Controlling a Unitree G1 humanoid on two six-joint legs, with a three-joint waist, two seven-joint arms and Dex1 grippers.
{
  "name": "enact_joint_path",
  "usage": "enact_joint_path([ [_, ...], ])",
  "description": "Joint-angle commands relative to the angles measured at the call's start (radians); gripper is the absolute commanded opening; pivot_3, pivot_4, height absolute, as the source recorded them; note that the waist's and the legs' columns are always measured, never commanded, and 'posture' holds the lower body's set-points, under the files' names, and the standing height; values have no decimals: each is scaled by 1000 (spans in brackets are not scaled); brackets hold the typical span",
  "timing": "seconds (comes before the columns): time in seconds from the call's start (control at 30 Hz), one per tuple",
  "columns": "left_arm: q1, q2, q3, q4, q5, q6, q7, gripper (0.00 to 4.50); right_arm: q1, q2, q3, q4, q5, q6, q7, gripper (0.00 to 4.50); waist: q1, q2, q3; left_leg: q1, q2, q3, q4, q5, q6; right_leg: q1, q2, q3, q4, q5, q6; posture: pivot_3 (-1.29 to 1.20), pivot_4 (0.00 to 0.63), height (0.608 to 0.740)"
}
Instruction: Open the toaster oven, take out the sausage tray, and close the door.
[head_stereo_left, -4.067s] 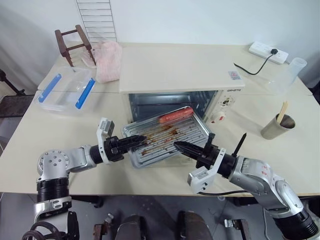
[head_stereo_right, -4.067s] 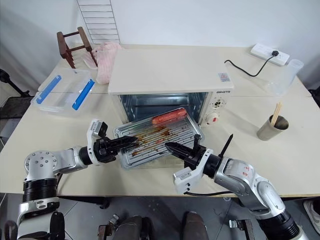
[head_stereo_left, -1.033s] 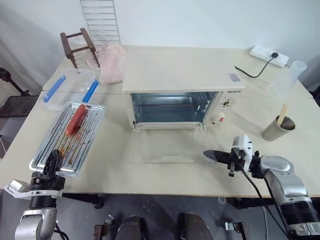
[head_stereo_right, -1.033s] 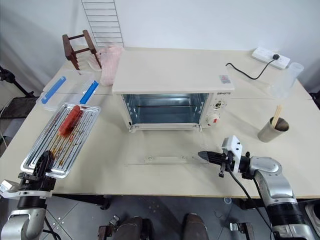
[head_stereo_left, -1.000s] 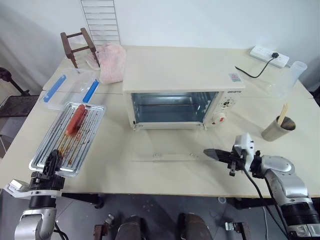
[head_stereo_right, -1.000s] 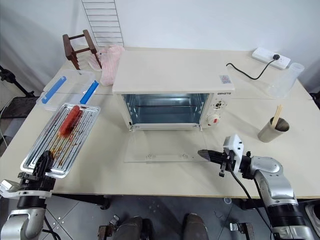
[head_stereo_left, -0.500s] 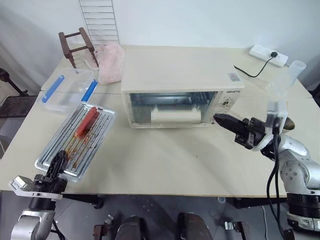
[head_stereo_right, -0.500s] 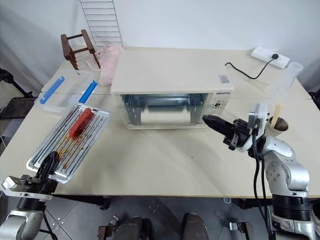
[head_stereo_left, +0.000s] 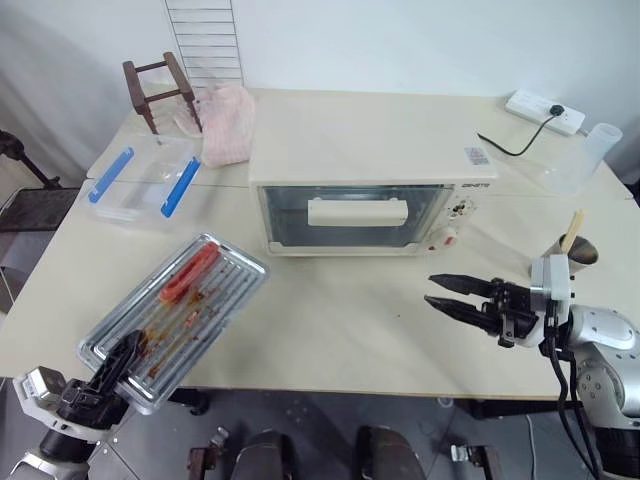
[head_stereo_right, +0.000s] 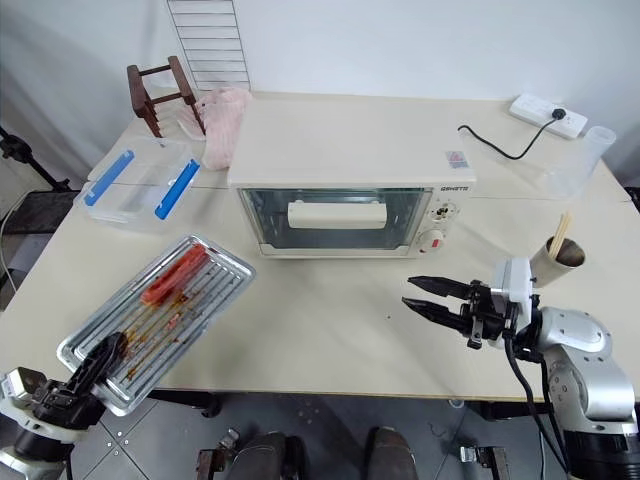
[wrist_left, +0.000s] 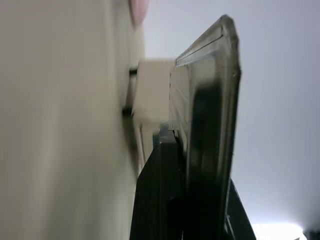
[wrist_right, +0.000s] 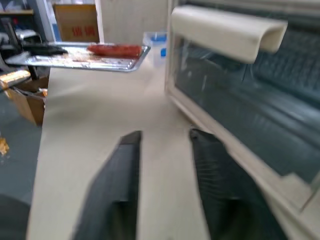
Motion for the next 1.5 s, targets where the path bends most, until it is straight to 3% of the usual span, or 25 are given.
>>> enact_joint_path([
  [0.03,15,90,-54,39,-28,48,-60,0,8,-30,-43,-55,14,-10,-5,2825,0,2,1,0,0,0,0,0,0,0,0,1,0,0,0,0,150,740],
  [0.2,-58,232,-209,75,-28,72,-67,0,53,-78,-59,-122,24,23,-21,4457,2,3,1,1,0,0,-1,-4,-6,0,-3,4,0,-1,-1,0,150,740],
  [0.43,-337,323,-494,158,-28,85,-30,0,204,-104,-158,-257,91,100,-60,4457,17,4,1,0,-1,-3,-3,-2,-4,0,-3,7,0,-1,-3,0,150,740],
  [0.6,-593,319,-666,287,95,145,-52,0,334,-107,-237,-270,77,79,-37,4457,27,3,1,0,-3,-1,-2,-1,-2,0,0,2,0,-1,-2,0,150,740],
  [0.8,-780,259,-761,371,349,172,-176,0,404,-86,-303,-255,62,32,-33,4457,27,3,1,0,-4,3,-2,-1,-1,1,4,3,-2,2,4,0,150,740],
  [1.0,-910,119,-844,442,600,139,-247,0,510,-48,-350,-267,43,-17,-32,4457,59,7,-1,0,-4,2,0,0,-1,2,6,6,-5,3,6,0,150,740],
  [1.33,-1030,-15,-845,553,857,183,-275,0,527,-45,-347,-264,41,-39,-48,4457,80,14,-5,4,-6,-3,1,0,1,11,-1,3,-9,5,9,0,150,740],
  [1.5,-1034,-35,-855,534,962,149,-296,1242,524,-45,-338,-259,39,-47,-51,4500,82,16,-6,4,-8,-5,1,0,4,14,-3,1,-12,6,10,0,150,740],
])
